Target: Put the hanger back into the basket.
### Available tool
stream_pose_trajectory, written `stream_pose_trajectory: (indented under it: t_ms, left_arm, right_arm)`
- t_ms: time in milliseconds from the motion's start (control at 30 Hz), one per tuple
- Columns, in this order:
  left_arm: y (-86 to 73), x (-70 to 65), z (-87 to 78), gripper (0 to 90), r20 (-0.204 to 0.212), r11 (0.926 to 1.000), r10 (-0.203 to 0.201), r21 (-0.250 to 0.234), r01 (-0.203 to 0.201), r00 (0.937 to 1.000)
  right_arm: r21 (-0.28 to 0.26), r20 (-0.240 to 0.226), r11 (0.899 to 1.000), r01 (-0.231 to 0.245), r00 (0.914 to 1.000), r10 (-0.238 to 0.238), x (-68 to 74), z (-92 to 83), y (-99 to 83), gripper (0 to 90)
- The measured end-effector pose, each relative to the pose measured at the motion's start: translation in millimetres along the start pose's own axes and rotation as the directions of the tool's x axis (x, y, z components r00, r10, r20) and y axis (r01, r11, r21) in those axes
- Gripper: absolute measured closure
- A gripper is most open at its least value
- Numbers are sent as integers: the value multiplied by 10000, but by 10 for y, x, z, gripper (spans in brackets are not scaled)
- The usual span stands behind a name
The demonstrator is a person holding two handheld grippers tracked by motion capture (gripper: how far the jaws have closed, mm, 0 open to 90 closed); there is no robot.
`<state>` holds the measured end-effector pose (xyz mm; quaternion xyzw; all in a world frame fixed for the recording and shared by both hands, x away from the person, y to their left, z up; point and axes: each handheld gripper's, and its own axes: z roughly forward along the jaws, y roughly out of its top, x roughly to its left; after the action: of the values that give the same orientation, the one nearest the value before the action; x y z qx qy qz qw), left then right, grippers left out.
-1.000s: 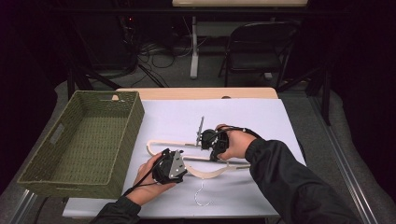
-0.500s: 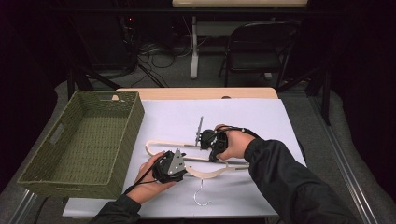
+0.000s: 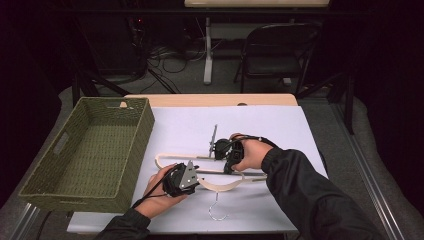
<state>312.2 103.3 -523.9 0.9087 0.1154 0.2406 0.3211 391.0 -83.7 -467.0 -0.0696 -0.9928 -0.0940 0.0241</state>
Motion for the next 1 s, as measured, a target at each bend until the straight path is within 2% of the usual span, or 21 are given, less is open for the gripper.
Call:
stream_pose_trajectory:
  t_ms: [100,333,500,800,1000]
  left_arm:
    - [4,-7,-6,603,-2,9998,182,98,-182,9998]
    - [5,-23,-5,704,54,9991,272,311,-274,9996]
    - [6,-10,-14,789,43,9991,197,380,-198,9998]
    - [28,16,-17,835,-51,9990,192,393,-190,9998]
    - [53,23,-8,845,-51,9979,371,542,-368,9993]
  right_arm:
    - [-84,-25,10000,-22,10000,22,5,5,-4,855]
    - [78,-195,10000,-2,9998,3,7,-7,-7,853]
    - [-13,-110,9999,168,9998,-168,18,-6,-1,856]
    - [-10,-14,9997,254,9997,-254,22,12,6,855]
    - [-177,170,9997,194,9997,-191,6,-23,-18,826]
